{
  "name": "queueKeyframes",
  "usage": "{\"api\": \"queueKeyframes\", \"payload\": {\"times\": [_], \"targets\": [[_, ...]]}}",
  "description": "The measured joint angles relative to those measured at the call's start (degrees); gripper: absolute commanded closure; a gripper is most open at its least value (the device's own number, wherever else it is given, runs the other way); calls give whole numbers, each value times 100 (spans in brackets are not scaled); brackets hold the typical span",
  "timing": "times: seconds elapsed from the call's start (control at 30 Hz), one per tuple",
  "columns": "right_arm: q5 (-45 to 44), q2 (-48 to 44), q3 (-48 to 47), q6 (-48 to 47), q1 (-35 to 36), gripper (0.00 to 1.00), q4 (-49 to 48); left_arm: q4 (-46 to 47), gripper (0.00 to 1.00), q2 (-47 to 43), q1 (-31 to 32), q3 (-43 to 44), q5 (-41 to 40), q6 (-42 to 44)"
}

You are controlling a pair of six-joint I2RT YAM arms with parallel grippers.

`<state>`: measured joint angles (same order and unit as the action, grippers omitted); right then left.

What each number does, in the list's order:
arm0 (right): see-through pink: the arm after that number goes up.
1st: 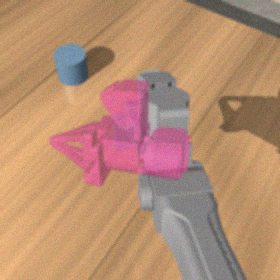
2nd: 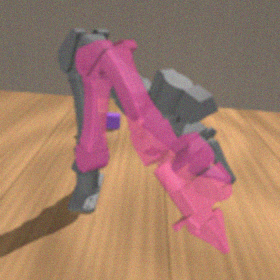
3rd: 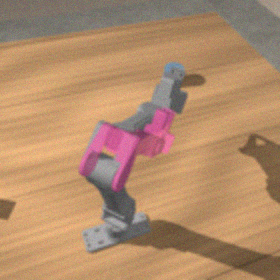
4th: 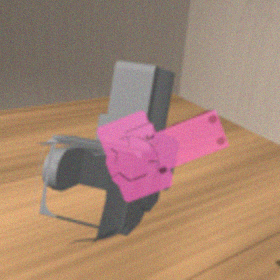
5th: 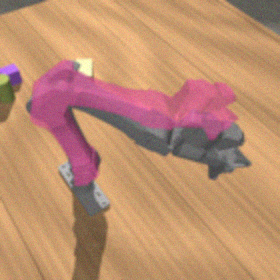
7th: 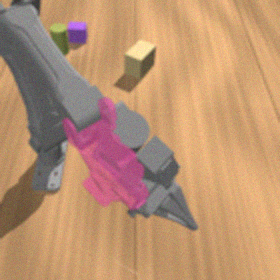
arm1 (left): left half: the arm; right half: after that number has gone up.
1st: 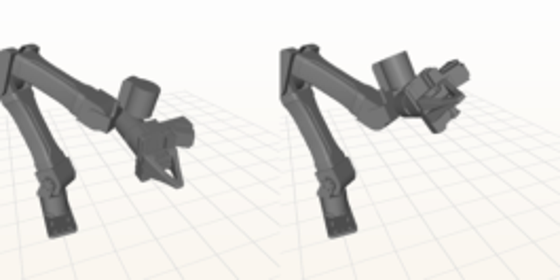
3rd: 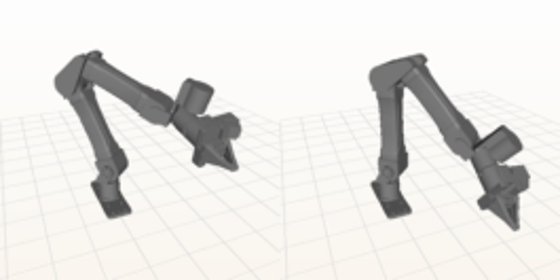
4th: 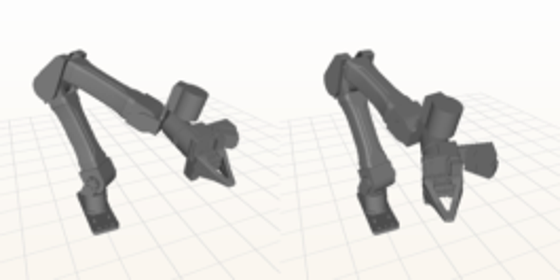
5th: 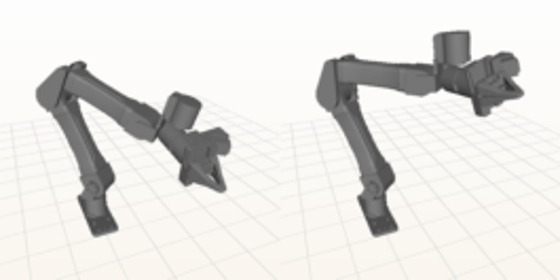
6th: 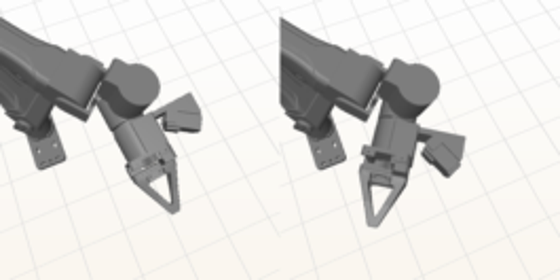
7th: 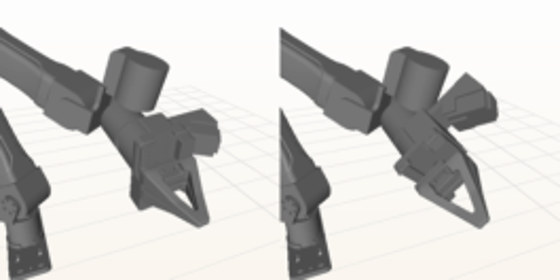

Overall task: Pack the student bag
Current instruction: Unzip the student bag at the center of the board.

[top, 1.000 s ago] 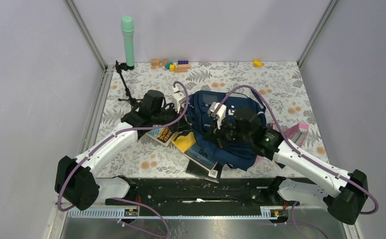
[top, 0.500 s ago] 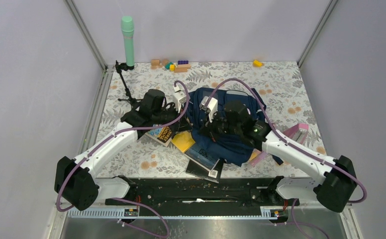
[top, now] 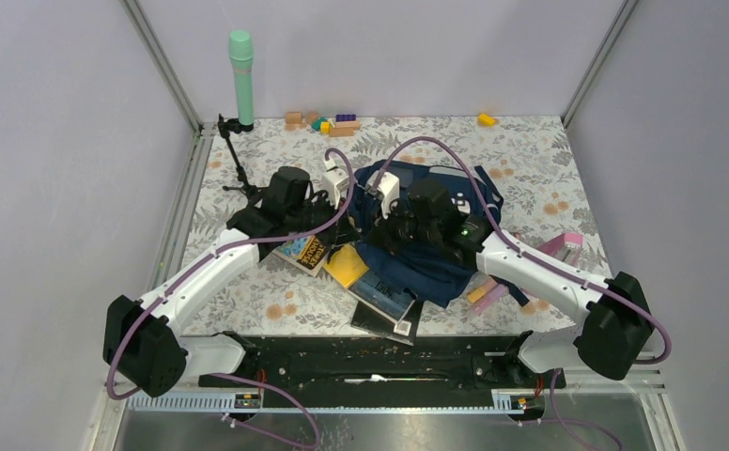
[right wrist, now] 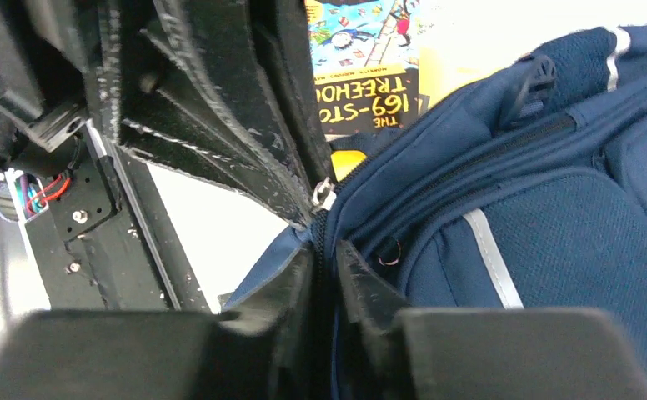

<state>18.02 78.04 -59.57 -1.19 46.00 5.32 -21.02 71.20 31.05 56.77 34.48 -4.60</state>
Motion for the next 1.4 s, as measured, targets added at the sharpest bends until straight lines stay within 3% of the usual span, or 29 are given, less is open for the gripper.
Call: {"api": "queueKeyframes", "payload": {"times": [0.07, 0.17, 0.27, 0.57, 0.9, 1.03, 1.4], "targets": [[-92, -7, -28, 39, 0, 49, 7, -122, 100, 15, 13, 96, -101, -52], [-400, -114, -103, 94, -22, 27, 120, -382, 100, 96, 59, 313, -236, -120], [-789, -487, -133, 208, -55, 20, 363, -560, 100, 173, 72, 407, -319, -146], [-1821, -2649, 479, 1185, -81, 12, 1191, -962, 100, 308, -39, 481, -678, -214], [-1333, -4457, 1799, 2378, -81, 14, 2157, -1198, 100, 654, -321, 588, -1023, -358], [-1003, -4693, 1961, 2621, -79, 20, 2212, -1239, 100, 656, -321, 588, -1043, -398], [-1058, -4127, 2938, 2721, 2, 22, 1576, -1241, 100, 656, -321, 588, -1036, -404]]}}
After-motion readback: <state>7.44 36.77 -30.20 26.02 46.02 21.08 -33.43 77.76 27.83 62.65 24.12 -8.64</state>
